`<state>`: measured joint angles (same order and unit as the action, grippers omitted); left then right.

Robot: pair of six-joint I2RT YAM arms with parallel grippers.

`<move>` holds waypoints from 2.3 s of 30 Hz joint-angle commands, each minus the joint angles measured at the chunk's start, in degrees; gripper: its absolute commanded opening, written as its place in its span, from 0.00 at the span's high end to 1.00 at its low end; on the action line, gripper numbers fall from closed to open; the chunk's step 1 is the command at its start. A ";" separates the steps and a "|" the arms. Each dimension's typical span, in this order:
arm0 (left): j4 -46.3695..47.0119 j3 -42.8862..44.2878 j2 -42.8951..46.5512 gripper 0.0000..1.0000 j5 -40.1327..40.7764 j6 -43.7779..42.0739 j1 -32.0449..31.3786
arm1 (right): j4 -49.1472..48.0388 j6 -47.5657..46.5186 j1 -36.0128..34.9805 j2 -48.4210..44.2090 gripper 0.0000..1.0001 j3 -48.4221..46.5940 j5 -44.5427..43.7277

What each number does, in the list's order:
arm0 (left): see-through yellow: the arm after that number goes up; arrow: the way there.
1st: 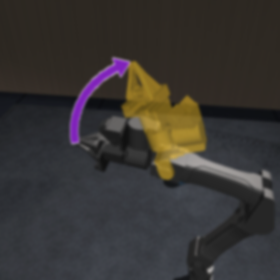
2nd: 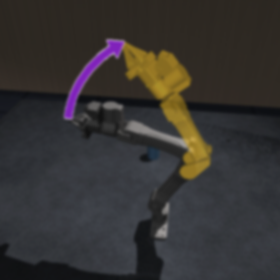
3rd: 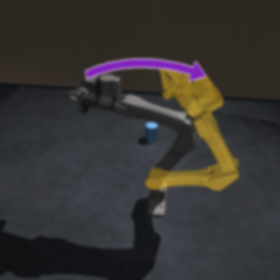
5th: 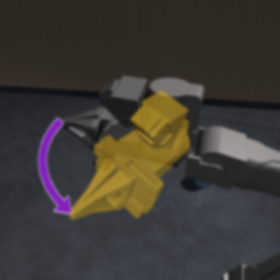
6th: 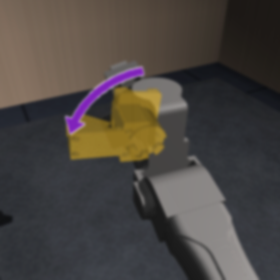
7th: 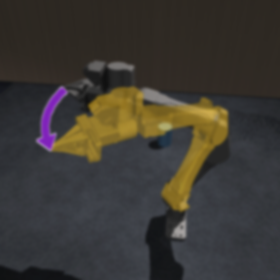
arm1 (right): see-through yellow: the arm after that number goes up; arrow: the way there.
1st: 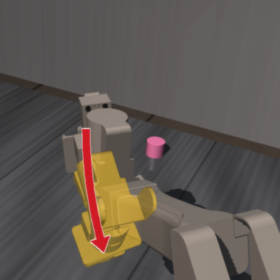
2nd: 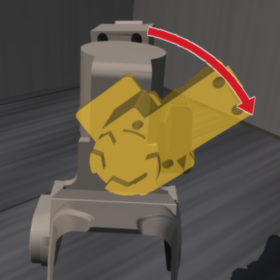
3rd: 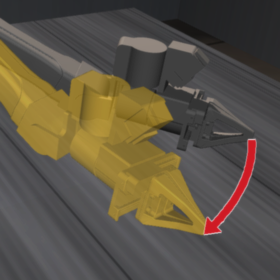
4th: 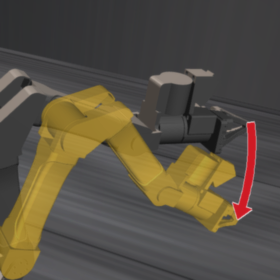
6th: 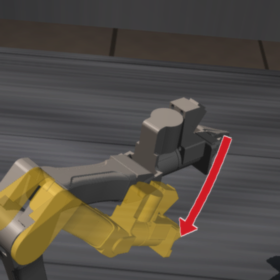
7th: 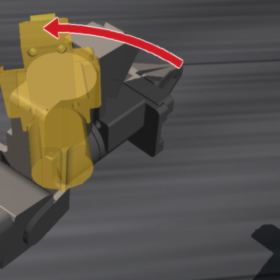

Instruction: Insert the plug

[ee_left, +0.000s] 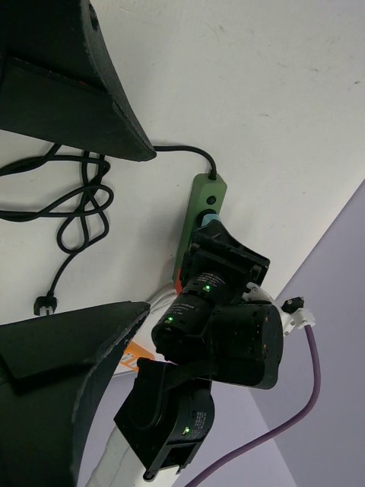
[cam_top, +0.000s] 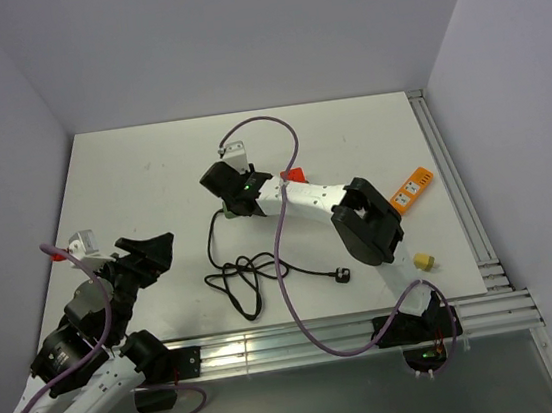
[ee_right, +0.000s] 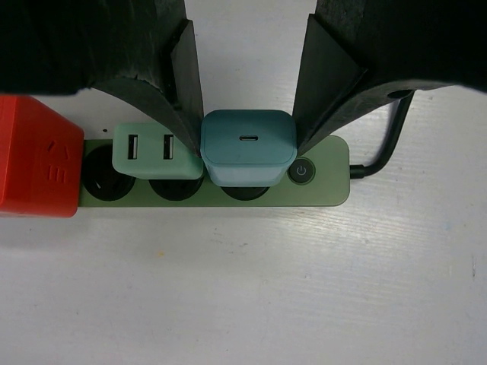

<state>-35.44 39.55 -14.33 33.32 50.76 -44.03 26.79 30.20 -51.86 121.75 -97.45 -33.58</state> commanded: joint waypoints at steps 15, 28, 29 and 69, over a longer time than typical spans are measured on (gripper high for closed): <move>-0.15 -0.09 -0.17 0.20 -0.19 0.65 0.09 | 6.00 3.91 -0.70 -1.87 1.00 0.42 -1.93; -0.33 -0.35 0.26 0.20 -0.36 1.00 0.09 | 6.09 3.73 -0.70 -2.05 1.00 0.42 -1.84; -0.42 -0.35 0.26 0.20 -0.36 1.00 0.00 | 6.09 3.73 -0.79 -2.05 1.00 0.59 -1.66; -0.42 0.00 0.09 0.20 -0.71 1.44 0.09 | 9.69 1.61 5.27 5.25 1.00 -3.80 7.48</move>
<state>-37.19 39.33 -13.82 33.26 51.99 -44.03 32.60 30.55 -48.82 123.46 -102.17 -25.36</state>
